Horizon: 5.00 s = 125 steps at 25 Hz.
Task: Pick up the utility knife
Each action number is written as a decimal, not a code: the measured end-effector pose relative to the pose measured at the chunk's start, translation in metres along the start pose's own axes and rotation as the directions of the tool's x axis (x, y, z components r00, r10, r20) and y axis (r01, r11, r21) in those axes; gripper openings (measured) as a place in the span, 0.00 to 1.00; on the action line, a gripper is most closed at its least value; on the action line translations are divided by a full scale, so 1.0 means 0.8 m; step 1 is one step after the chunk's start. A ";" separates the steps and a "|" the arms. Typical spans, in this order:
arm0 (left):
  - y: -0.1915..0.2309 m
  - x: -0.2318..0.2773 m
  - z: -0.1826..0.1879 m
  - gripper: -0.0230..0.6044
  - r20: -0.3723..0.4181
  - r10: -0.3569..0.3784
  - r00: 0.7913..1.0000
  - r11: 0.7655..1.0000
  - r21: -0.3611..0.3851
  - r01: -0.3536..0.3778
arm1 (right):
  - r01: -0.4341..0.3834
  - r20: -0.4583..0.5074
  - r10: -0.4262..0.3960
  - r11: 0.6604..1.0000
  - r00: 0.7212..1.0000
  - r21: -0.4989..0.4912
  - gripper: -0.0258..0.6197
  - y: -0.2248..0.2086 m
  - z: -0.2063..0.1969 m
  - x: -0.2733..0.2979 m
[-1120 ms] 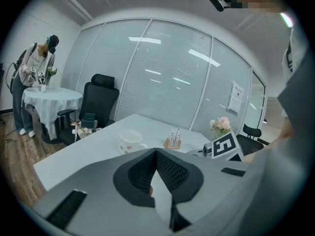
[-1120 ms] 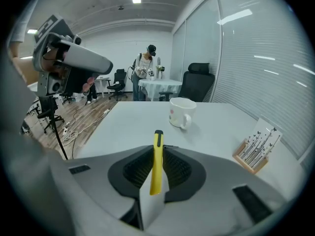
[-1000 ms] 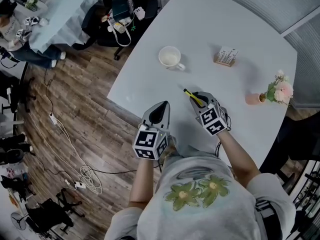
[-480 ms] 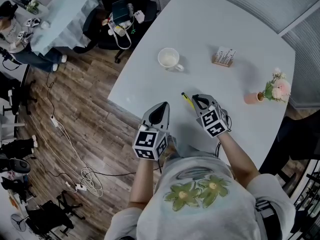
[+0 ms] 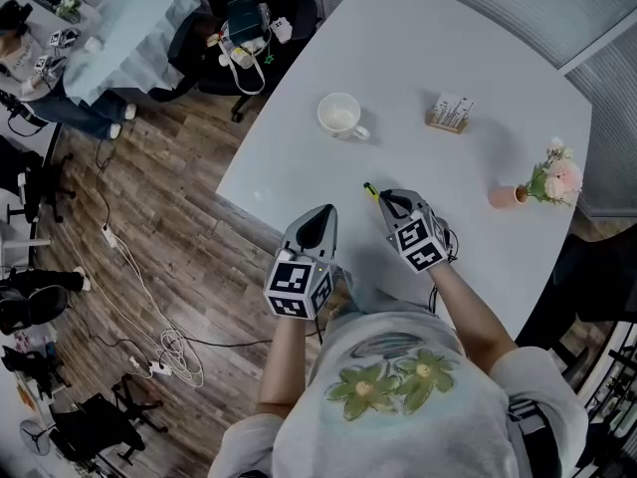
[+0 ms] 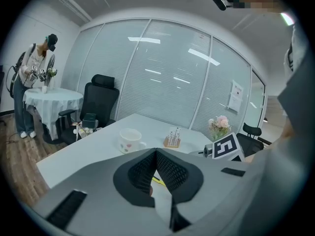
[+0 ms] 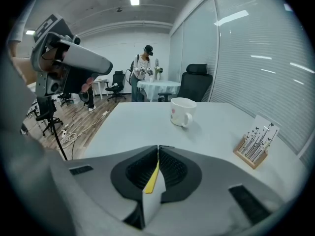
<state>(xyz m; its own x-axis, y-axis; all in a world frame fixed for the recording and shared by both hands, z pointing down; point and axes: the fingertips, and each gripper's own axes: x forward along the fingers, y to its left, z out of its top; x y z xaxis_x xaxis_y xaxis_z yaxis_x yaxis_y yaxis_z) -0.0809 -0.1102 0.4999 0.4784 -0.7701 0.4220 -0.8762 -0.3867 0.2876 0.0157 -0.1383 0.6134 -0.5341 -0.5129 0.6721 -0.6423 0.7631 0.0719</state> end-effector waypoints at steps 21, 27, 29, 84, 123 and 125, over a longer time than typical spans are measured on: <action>0.020 0.013 -0.018 0.04 -0.049 0.013 0.999 0.999 -0.032 -0.015 | -0.034 -0.120 0.041 0.998 0.992 0.060 0.24 0.006 -0.046 0.064; 0.023 0.019 -0.023 0.04 -0.058 0.013 0.998 0.999 -0.034 -0.015 | -0.024 -0.129 0.033 0.997 0.991 0.075 0.24 0.003 -0.052 0.079; 0.024 0.021 -0.023 0.04 -0.060 0.012 0.998 0.999 -0.035 -0.014 | -0.019 -0.125 0.028 0.997 0.992 0.071 0.24 0.001 -0.050 0.083; -0.006 -0.045 0.009 0.04 0.050 0.029 0.998 1.000 0.007 -0.029 | -0.012 0.095 0.011 1.000 0.995 0.003 0.15 0.034 0.060 -0.043; -0.050 -0.076 0.030 0.04 0.104 0.007 0.995 0.998 0.060 -0.013 | 0.006 0.370 0.001 1.000 0.929 -0.019 0.15 0.072 0.169 -0.173; -0.052 -0.079 0.031 0.04 0.106 0.008 0.994 0.998 0.059 -0.015 | 0.007 0.376 0.001 1.000 0.927 -0.019 0.15 0.073 0.172 -0.179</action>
<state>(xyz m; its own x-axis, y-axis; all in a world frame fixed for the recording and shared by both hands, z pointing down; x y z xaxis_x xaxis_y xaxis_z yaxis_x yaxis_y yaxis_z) -0.0764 -0.0582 0.4404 0.4621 -0.8230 0.3305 -0.8851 -0.4046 0.2300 -0.0213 -0.0745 0.4202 -0.7020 -0.6226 0.3457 -0.6354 0.7669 0.0908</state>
